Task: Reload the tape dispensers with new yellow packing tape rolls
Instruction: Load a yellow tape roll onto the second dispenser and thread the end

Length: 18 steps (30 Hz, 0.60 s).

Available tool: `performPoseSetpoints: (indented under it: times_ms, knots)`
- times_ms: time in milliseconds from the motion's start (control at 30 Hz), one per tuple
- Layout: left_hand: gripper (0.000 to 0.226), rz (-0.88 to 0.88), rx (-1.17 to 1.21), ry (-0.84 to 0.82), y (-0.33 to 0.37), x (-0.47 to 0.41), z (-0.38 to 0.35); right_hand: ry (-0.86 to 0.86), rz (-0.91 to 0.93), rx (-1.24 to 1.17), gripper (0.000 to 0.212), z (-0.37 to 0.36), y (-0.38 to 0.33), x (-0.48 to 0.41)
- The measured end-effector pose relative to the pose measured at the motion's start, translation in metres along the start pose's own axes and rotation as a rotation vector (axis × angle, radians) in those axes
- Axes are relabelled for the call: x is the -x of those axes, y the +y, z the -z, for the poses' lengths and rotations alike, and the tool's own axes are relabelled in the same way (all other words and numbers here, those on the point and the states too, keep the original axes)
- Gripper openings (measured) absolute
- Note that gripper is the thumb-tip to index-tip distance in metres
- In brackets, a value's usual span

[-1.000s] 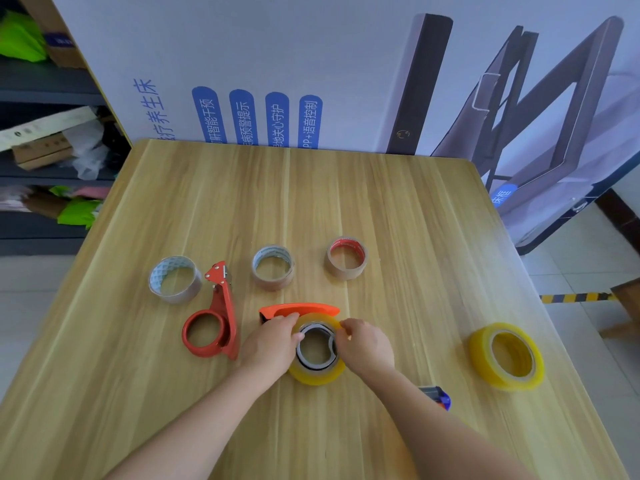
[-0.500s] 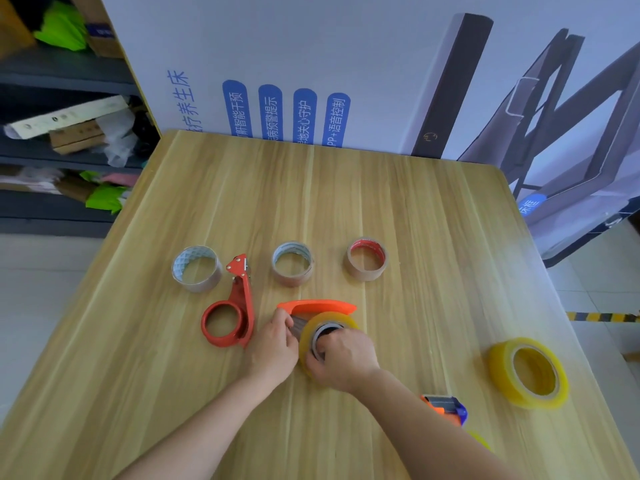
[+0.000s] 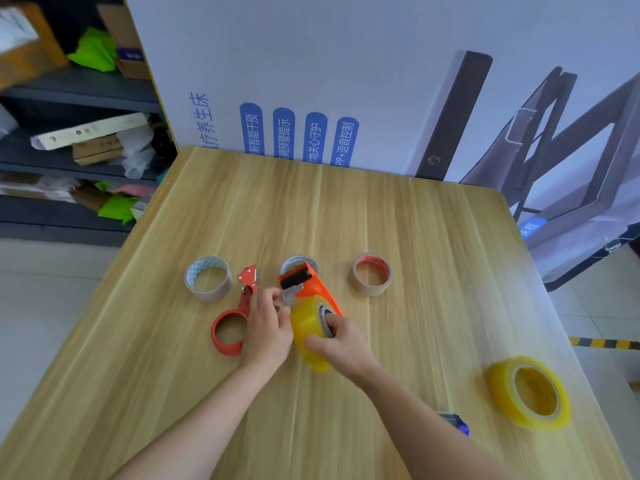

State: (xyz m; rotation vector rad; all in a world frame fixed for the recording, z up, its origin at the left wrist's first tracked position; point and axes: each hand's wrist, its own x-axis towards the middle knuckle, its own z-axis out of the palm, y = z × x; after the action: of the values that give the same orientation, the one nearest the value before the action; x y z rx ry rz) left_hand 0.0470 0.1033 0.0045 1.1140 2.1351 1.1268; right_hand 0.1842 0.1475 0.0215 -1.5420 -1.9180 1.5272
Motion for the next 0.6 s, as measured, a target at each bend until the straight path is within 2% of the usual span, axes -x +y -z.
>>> performPoseSetpoints:
  times_ms: [100, 200, 333, 467, 600]
  knots:
    - [0.042, 0.09, 0.249, -0.082, 0.02, -0.014, 0.012, -0.056, -0.022, -0.255, 0.029, 0.006, -0.02, 0.002]
    - [0.042, 0.142, 0.418, -0.155, 0.034, -0.027, 0.026, -0.085, -0.006, -0.359, 0.013, 0.014, -0.042, 0.007]
    - [0.045, 0.121, 0.545, -0.194, 0.054, -0.036, 0.046, -0.128, 0.052, -0.468, 0.022, 0.018, -0.065, 0.011]
    - [0.055, -0.018, 0.381, -0.217, 0.074, -0.042, 0.066, -0.131, 0.137, -0.502, 0.029, 0.023, -0.087, 0.02]
    - [0.042, -0.322, -0.035, -0.066, 0.094, -0.048, 0.085, -0.083, 0.17, -0.484, 0.026, 0.03, -0.102, 0.024]
